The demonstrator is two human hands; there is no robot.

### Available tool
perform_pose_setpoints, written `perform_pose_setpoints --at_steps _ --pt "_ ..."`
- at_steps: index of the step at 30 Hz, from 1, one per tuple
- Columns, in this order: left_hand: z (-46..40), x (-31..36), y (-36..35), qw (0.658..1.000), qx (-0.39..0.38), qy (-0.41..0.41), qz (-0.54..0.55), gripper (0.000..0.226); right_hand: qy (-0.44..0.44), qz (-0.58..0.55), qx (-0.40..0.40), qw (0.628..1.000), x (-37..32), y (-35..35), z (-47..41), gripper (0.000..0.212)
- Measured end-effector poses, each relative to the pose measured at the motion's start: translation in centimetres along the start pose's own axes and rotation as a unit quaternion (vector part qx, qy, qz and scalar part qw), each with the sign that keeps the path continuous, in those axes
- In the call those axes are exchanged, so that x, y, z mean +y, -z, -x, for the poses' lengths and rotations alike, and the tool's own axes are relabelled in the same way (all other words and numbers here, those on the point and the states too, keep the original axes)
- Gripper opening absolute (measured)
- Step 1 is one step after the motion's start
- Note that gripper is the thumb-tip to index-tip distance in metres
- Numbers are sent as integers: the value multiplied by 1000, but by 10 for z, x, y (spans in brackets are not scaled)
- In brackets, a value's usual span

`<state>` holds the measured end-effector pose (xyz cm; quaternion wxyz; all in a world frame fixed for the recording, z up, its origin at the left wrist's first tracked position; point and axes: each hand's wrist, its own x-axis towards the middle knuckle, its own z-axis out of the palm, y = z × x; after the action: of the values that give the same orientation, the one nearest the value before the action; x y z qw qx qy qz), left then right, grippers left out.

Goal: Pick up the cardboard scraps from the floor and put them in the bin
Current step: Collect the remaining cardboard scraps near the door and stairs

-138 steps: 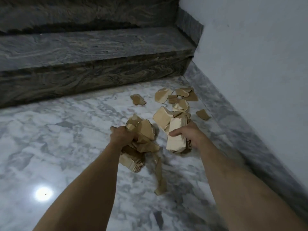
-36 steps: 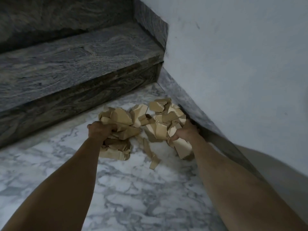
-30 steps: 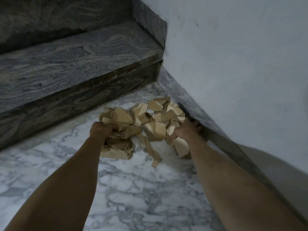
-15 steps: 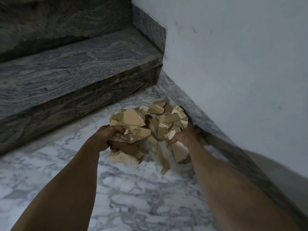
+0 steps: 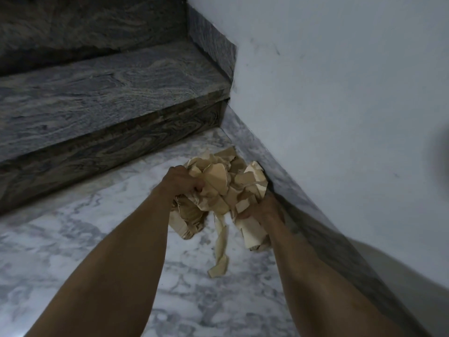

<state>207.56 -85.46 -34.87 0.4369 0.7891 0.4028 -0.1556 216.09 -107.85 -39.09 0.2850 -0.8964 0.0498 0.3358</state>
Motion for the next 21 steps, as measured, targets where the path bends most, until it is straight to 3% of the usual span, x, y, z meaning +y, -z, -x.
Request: perform_pose_setpoints --at_steps 5,6,9,11,15,21 --pt "-10 -5 -5 997 14 -4 72 18 3 -20 -17 1000 1 4 0 89" --pt "-9 -5 -6 997 16 -8 68 22 2 -27 -20 999 0 4 3 85" --pt "-4 -3 -4 998 24 -2 -53 61 17 -56 -34 998 4 2 -4 108" --pt "-4 -1 -1 998 3 -9 -59 65 35 -60 -40 997 13 -2 -17 113" --pt "-7 8 2 997 -34 -34 53 44 29 -51 -60 996 7 2 -11 88" --pt "-9 12 2 996 -55 -22 72 56 47 -43 -75 995 7 5 -11 50"
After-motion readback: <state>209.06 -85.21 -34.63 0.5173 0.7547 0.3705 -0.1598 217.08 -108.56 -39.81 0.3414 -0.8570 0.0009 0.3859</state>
